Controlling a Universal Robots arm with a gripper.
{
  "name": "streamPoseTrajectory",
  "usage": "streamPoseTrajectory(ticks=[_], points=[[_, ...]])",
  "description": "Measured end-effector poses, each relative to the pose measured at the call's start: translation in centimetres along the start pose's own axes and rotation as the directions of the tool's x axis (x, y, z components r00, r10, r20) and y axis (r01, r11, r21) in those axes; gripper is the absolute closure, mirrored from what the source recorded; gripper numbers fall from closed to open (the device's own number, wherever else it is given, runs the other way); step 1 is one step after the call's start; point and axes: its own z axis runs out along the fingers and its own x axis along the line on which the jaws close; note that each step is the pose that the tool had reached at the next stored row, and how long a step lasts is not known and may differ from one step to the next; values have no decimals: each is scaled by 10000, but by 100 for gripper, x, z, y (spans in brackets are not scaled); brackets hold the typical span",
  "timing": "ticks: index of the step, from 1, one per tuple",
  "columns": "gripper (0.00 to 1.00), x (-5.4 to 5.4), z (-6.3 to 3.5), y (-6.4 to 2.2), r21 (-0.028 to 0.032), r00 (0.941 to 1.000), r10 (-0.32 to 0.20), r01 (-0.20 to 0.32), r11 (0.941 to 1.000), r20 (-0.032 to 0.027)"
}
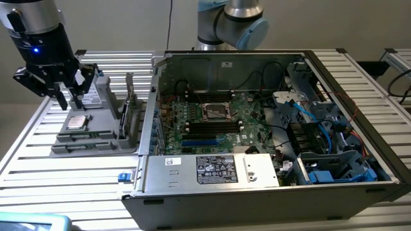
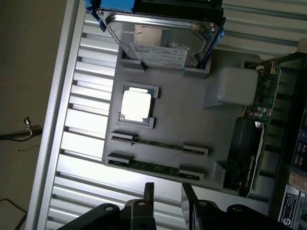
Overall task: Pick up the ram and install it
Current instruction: 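Pick up the ram and move it above insertion slot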
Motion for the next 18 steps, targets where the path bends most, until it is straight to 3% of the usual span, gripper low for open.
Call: streamPoseTrajectory(ticks=[6, 10, 13, 18], points=[[64, 1, 1, 0, 4, 10000, -29, 29, 10000, 0], [64, 2, 13, 1, 64, 9974, -714, 714, 9974, 7], [64, 1, 23, 1, 114, 9921, -1253, 1253, 9921, 10], [64, -1, 41, 1, 195, 9766, -2152, 2151, 9764, 9]])
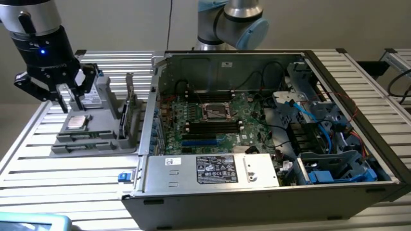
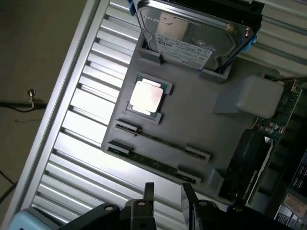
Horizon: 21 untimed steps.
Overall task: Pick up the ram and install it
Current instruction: 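Pick up the ram and move it above insertion slot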
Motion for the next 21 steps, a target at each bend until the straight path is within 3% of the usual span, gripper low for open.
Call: streamPoseTrajectory(ticks=[5, 10, 15, 21], points=[[64, -2, 21, 0, 81, 9959, -906, 906, 9959, 9], [64, -4, 42, 0, 163, 9836, -1804, 1803, 9835, 10], [64, -6, 64, 1, 244, 9632, -2686, 2685, 9630, 4], [64, -8, 90, 1, 340, 9286, -3710, 3709, 9281, -14]])
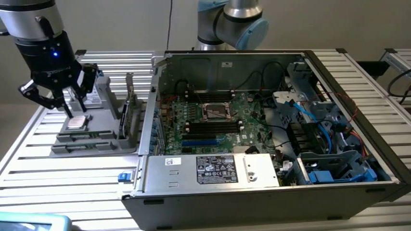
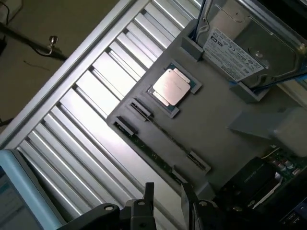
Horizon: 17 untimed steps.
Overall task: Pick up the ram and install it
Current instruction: 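Pick up the ram and move it above insertion slot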
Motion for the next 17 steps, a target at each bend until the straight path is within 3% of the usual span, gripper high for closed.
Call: streamPoseTrajectory(ticks=[4, 8, 13, 17], points=[[64, 0, 4, 0, 66, 9973, -736, 736, 9973, 8], [64, 0, 4, 0, 131, 9895, -1448, 1448, 9894, 12], [64, 0, 4, 0, 212, 9724, -2333, 2332, 9722, 8], [64, 0, 3, 0, 277, 9527, -3039, 3038, 9523, 0]])
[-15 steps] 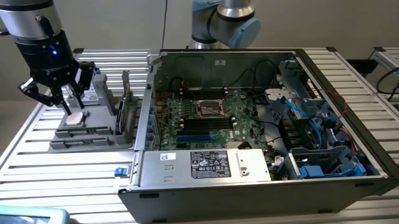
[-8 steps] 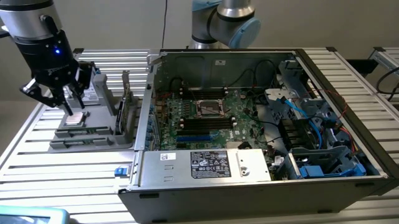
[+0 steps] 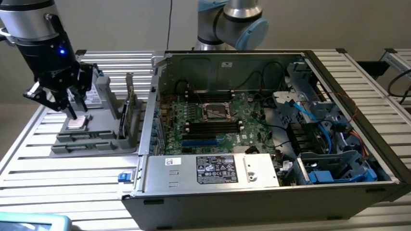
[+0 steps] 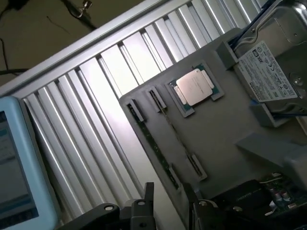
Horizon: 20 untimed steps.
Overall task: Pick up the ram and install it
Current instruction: 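Pick up the ram and move it above insertion slot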
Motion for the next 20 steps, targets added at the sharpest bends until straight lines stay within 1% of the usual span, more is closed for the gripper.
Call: streamPoseTrajectory(ticks=[3, 5, 7, 10, 13, 15, 18, 20], points=[[64, 0, 0, 0, 48, 9986, -536, 536, 9986, 6], [64, 0, 0, 0, 81, 9959, -905, 905, 9959, 9], [64, 0, 0, 0, 113, 9920, -1262, 1261, 9919, 9], [64, 0, 0, 0, 162, 9837, -1798, 1797, 9836, 9], [64, 0, 0, 0, 211, 9725, -2328, 2327, 9723, 7], [64, 0, 0, 0, 244, 9633, -2686, 2685, 9630, 3], [64, 0, 0, 0, 293, 9473, -3204, 3203, 9469, -3], [64, 0, 0, 0, 326, 9350, -3546, 3545, 9345, -9]])
